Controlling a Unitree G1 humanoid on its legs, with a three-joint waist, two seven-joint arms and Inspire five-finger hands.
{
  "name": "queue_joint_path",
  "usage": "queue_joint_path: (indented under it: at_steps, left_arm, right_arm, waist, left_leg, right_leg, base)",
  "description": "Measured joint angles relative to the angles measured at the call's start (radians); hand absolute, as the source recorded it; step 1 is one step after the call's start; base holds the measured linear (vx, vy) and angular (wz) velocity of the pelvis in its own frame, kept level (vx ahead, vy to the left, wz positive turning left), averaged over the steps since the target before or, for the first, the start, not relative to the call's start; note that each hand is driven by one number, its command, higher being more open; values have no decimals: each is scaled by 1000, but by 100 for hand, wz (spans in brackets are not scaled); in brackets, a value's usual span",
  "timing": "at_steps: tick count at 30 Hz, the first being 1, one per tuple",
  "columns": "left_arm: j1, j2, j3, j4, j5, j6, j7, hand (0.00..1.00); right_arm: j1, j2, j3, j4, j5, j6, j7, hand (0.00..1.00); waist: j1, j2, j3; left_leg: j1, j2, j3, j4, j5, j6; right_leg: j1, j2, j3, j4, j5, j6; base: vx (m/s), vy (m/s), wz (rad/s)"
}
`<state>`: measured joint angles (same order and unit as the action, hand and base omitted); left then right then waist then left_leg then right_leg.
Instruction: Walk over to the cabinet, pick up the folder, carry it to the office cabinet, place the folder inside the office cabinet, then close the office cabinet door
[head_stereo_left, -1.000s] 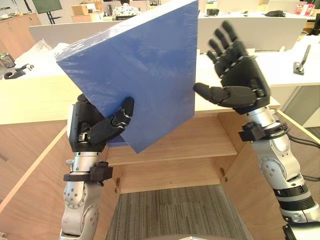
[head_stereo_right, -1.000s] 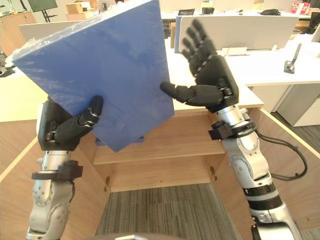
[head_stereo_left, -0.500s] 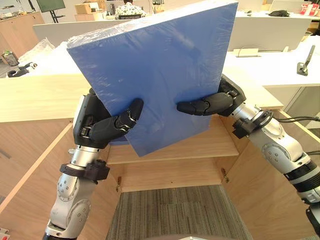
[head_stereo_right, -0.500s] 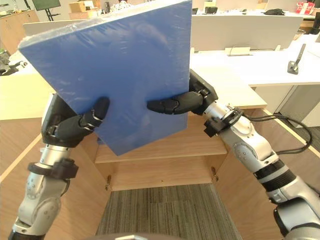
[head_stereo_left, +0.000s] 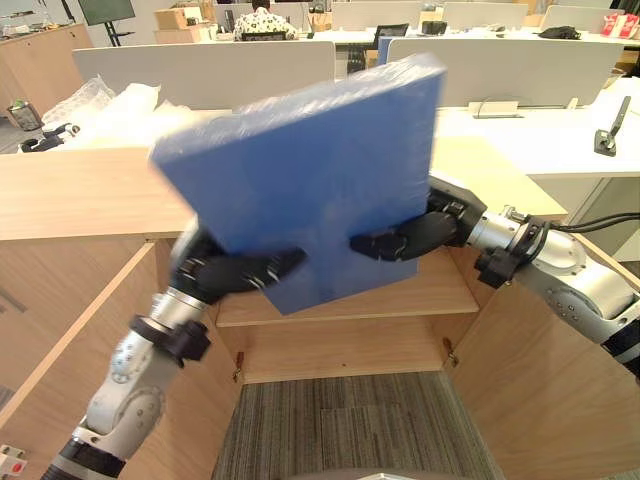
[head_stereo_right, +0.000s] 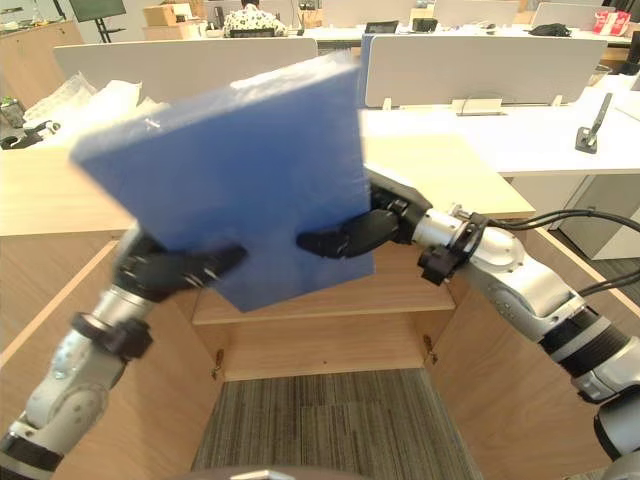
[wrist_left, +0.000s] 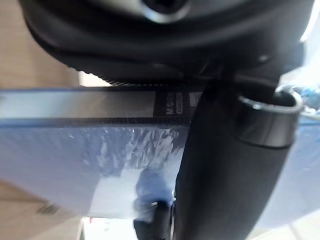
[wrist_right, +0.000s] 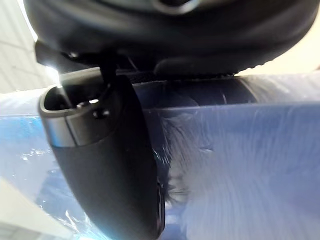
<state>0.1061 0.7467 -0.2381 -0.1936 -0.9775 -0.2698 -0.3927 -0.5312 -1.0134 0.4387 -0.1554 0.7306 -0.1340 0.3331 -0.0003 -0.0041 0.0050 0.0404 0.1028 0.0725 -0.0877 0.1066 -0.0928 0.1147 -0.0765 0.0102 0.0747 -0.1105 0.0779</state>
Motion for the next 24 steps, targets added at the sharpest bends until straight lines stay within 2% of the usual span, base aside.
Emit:
queue_joint_path:
  at_steps: [2,3,5,9,13,17,22,24]
  left_arm:
    - [5,-96,-2,112,-2,53,-91,100]
    - [5,-126,-4,144,0,64,-102,100]
    - [6,-222,-14,270,32,96,-131,100]
    - [9,-240,-94,478,154,129,-134,100]
    - [40,-238,-201,660,303,158,-138,100]
    - [71,-238,-297,799,482,169,-145,100]
    - [62,-251,-310,929,633,157,-115,100]
    - [51,-280,-269,1010,695,144,-79,100]
  right_arm:
    - [73,103,-115,-97,-255,-9,-17,0]
    - [83,140,-126,-116,-304,-14,-19,0]
    - [137,282,-155,-170,-484,-64,-30,0]
    - [219,431,-147,-184,-627,-132,-61,0]
    - [260,445,-125,-167,-764,-158,-111,0]
    - [325,403,-5,-28,-876,-158,-147,0]
    - [363,366,166,186,-1033,-141,-145,0]
    - [370,365,211,263,-1115,-127,-145,0]
  waist:
    - [-6,-2,-4]
    - [-9,-3,-5]
    - [-12,-5,-8]
    - [-15,-7,-9]
    - [-24,-10,-11]
    - [-34,-19,-10]
    - [-31,-28,4]
    - [-29,-26,21]
  left_leg:
    - [-10,1,1,0,3,0]
    - [-10,2,3,0,3,-1]
    - [-11,3,10,0,4,0]
    - [-13,4,17,0,1,-2]
    - [-16,6,27,0,-5,-5]
    - [-17,14,36,0,-3,-10]
    - [-18,14,43,0,-4,-12]
    - [-23,12,44,0,-4,-12]
  right_leg:
    - [-14,1,2,1,2,-2]
    - [-15,2,3,2,2,-3]
    - [-23,2,12,8,3,-3]
    - [-28,1,20,5,8,-2]
    - [-36,2,30,-1,9,-4]
    - [-42,10,43,-8,14,-9]
    - [-46,11,50,-12,17,-7]
    - [-49,8,53,-18,23,-4]
  base:
    - [-24,2,-4]
    - [-19,2,-6]
    - [-19,4,-10]
    - [-35,8,-6]
    - [-29,6,-10]
    - [-16,-3,-9]
    - [-18,2,-5]
    - [-21,20,-7]
